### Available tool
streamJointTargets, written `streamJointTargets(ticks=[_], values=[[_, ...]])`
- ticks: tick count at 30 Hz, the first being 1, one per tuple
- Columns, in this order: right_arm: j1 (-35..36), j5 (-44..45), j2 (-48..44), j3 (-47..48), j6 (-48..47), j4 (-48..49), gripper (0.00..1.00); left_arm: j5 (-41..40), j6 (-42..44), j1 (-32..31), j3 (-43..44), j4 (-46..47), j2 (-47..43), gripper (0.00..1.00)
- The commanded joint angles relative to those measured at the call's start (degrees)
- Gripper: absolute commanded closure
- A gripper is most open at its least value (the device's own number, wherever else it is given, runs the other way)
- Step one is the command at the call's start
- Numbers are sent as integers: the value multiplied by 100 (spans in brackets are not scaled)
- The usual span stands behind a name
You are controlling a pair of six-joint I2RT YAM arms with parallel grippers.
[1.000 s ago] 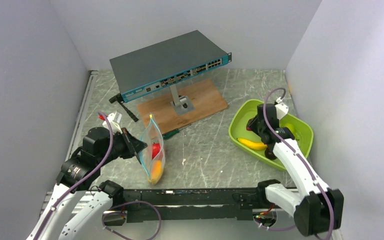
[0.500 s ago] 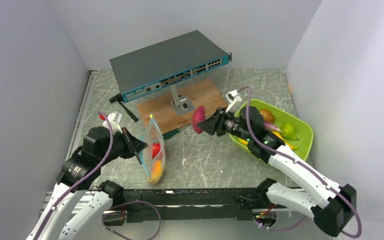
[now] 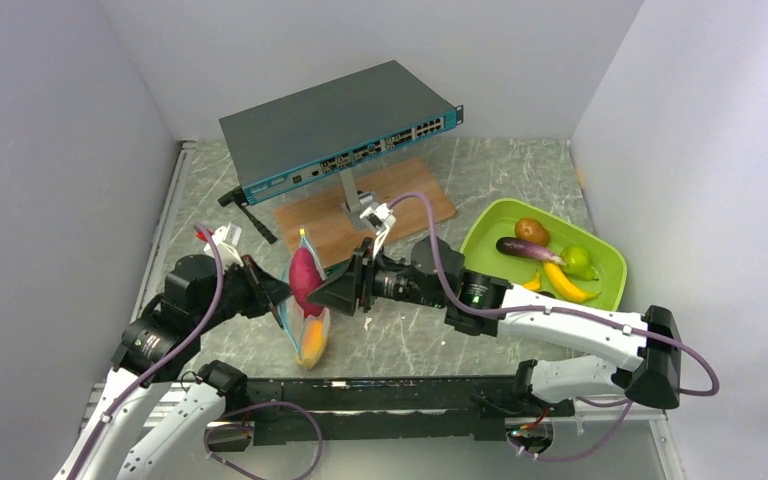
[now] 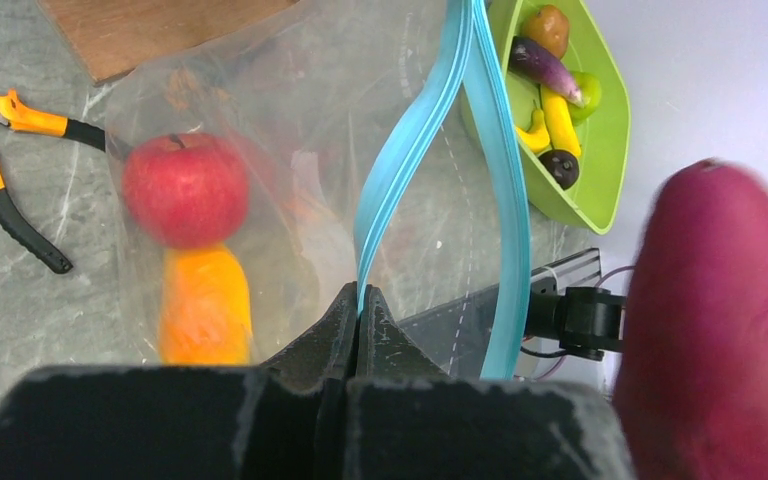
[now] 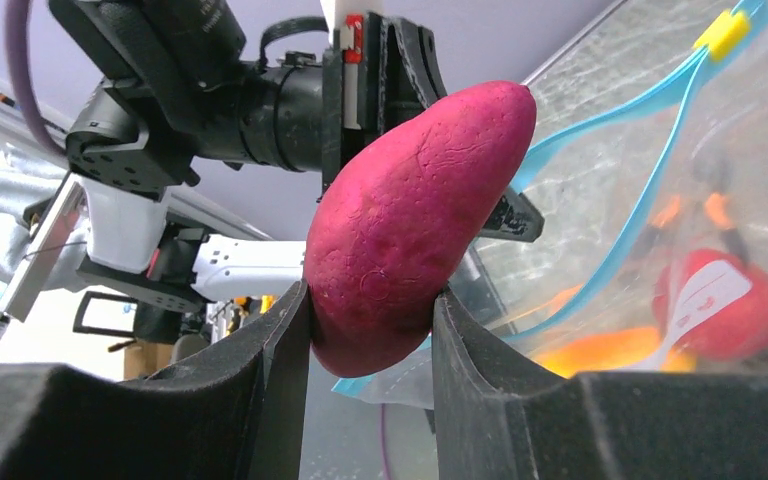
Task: Place the food in the zip-top bag and seal the zipper
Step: Place the fake vegetable in the zipper food storage bag.
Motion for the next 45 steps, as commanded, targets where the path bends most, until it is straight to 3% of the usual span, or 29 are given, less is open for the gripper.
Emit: streamJointTargets(ticks=[1,6,16,22,25,35,45], values=[[401,1139,124,261,552,119,100,78,-175,-2,30,292,-140,100],[583,2019,325,295,1182,-235,99,243,-304,-6,20,466,-138,100],[1036,3052,675,956,1537,-1697,100,272,-511,-4,3,705,-222,100],[1191,3087,683,1040,1351,-2024,98,223,-531,-6,-31,670,-233,100],[1221,2971,793,1098,1328,-2170,91,238,-558,-3,-63,701,-234,100],[1312,2739,968,1394,1096,-2416,45,188,-577,-5,-88,637,-286,100],[1344,2601,999,1523,774,-2493,37,150,-555,-6,-88,527,-330,100]])
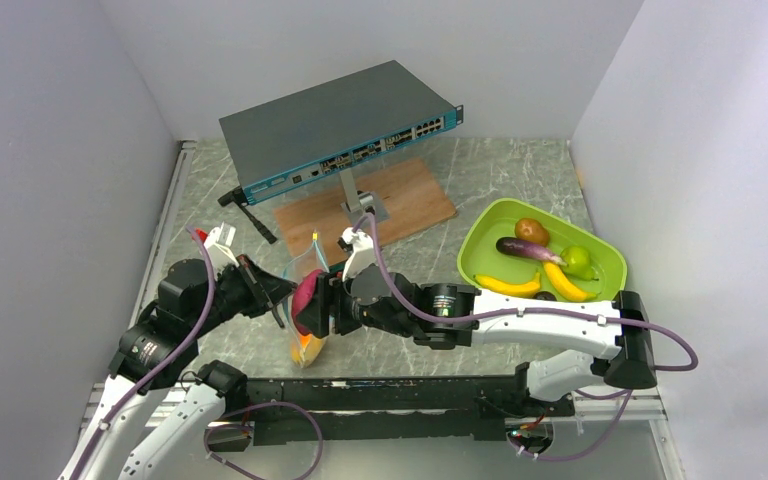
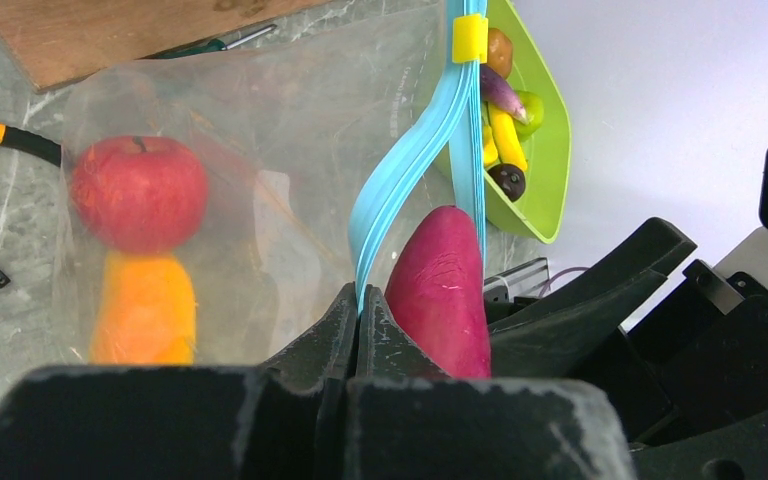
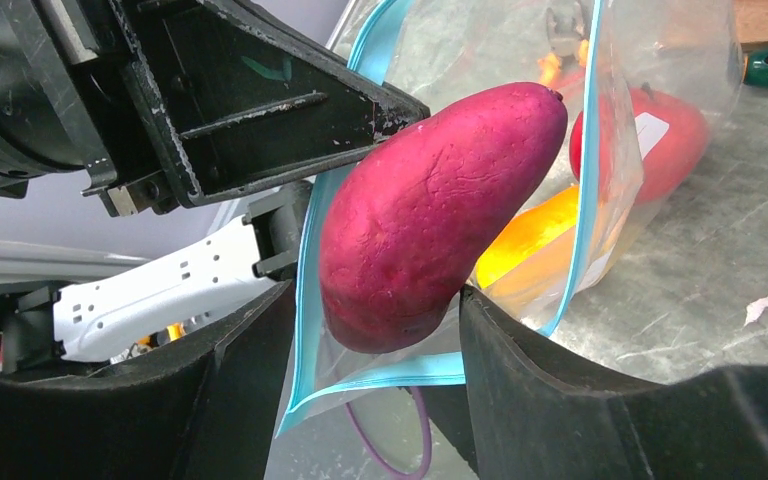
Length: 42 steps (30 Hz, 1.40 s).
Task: Place the food in the zip-top bag and seal the zipper
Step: Place the fake vegetable in the zipper food storage bag.
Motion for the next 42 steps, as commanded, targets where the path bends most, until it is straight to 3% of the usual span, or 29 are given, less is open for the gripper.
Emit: streamJointTargets(ticks=[1,21,33,42], values=[[47,-30,-46,300,-268,-56,37,-11,-48,-6,31,165,-63,100],[99,235,-318,436,-603,-575,33,-163,64,1,49,-101,-121,100],[122,-67,-547,258,-1070,12,32,-137,86,2,39,-107,-85,100],[118,294,-764,309,-1541,51,31,-164,95,0,9,-158,-134,100]])
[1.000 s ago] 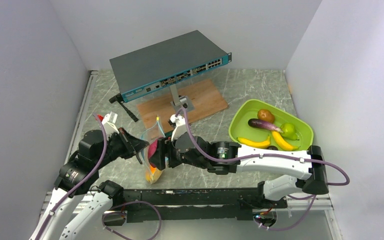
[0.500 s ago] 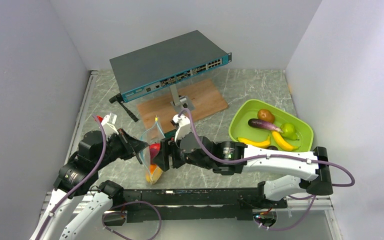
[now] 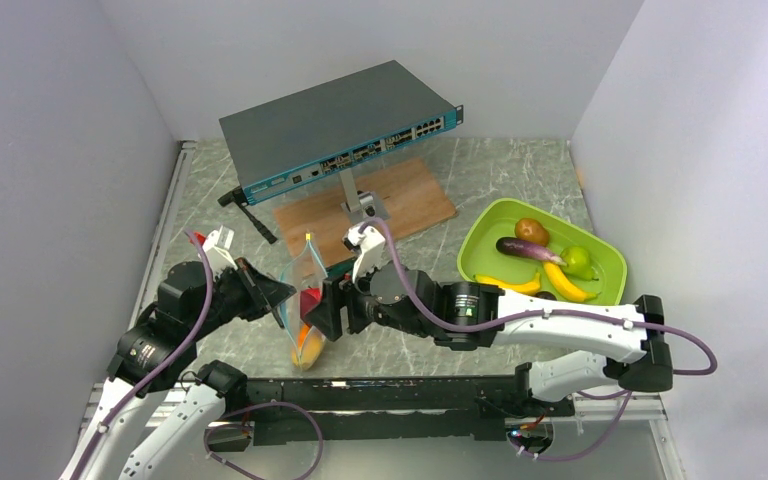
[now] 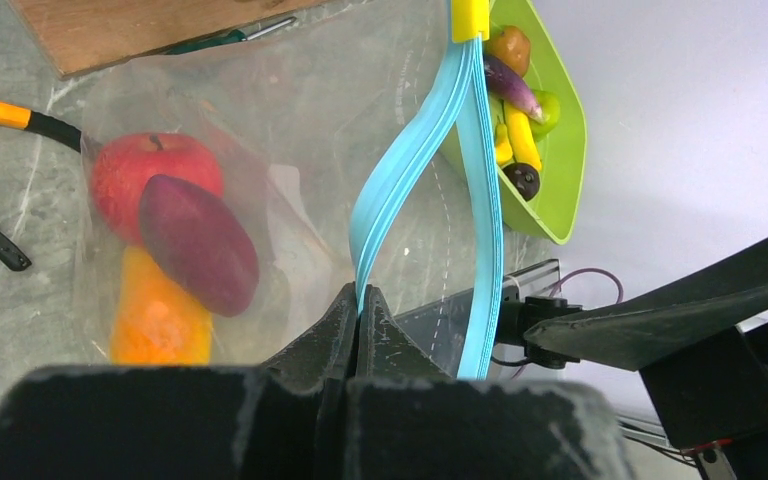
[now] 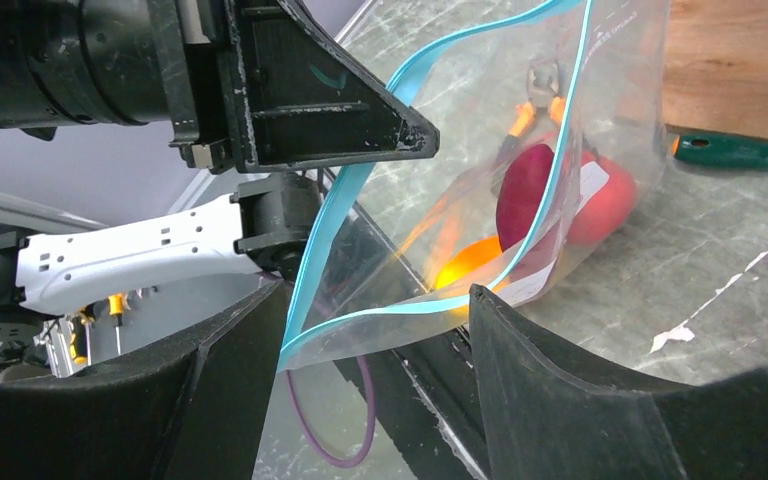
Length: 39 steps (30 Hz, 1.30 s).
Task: Place the food in the zip-top bag and seal the zipper
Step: Place the fake vegetable in the zipper food storage bag, then pick up the fake vegetable from the bin.
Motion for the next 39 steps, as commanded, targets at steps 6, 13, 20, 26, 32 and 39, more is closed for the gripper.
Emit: streamJointTargets(ticks=[6,13,20,26,32,39], values=[[23,900,-640,185,-780,247,30,-270,394,-6,291,-343,6,100],[-411,2419,-1455,-321,-1320,152,18,-456,291,-6,259,-157,-485,100],[-3043,1035,-1745,-1155,-724,-262,16,424,2,-5,-176,434,-89,100],[-4868,782,-1246,-1563,-20,-675,12,592,57,-4,301,589,-84,100],[-6411,617,-861,-2110,1053,-573,10,402,79,-5,-71,379,-166,100],[-7385,400,-379,-2461,1651,-210,9,344,90,1,-325,261,-291,100]])
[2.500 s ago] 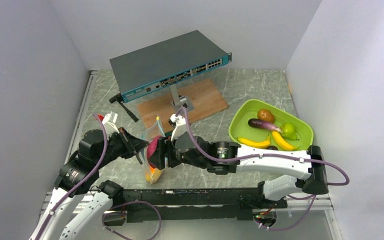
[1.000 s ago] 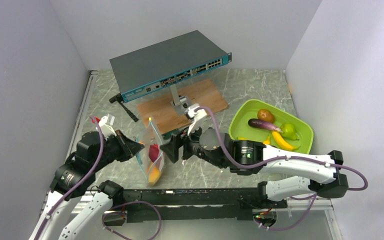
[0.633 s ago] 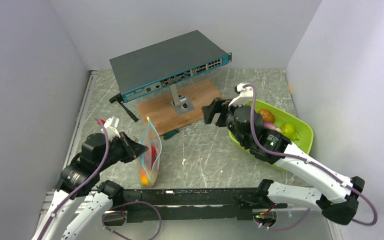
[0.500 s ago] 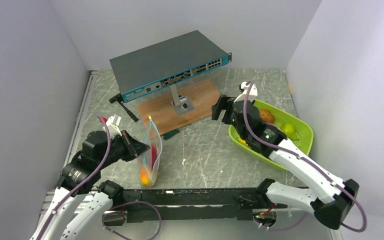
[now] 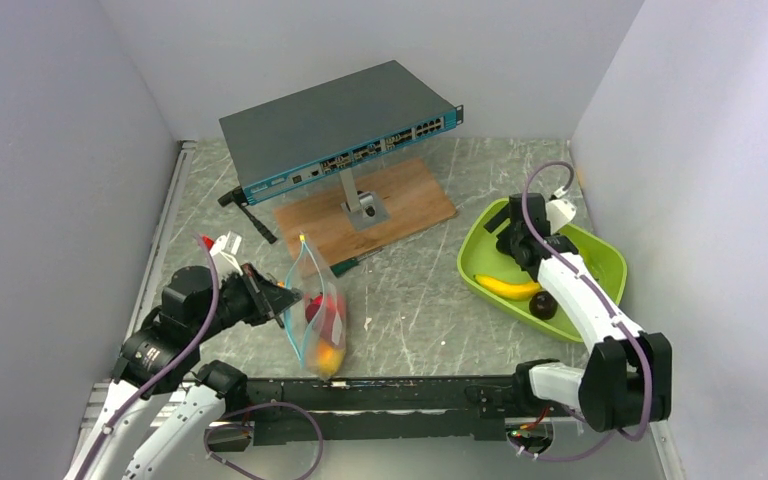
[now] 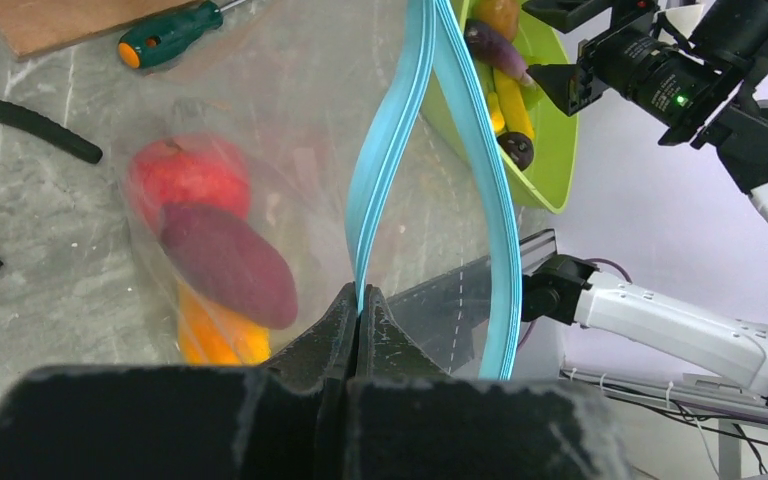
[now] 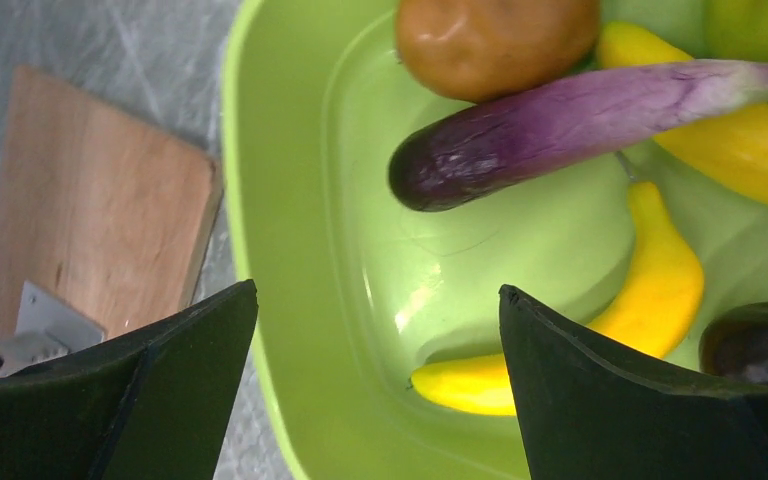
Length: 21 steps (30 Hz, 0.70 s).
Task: Place the food in the zip-top bag and seal the zipper
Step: Pick up the fake vegetable from the bin.
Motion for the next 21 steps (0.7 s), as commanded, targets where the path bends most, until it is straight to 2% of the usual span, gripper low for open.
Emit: streamJointTargets(ticks=[1,7,11,21], values=[[-488,-260,212,-191,578,442,9,-58,-11,1,-13,62,-108,100],[-947,4,588,-425,533,915,10,-24,48,-4,-3,0,-42,100],[-1241,-208,1071,-340,569,1063,12,-29,61,-6,0,6,-16,100],[-1323,-304,1515,-386,417,1616,17,-44,57,-2,49,-55,56,100]])
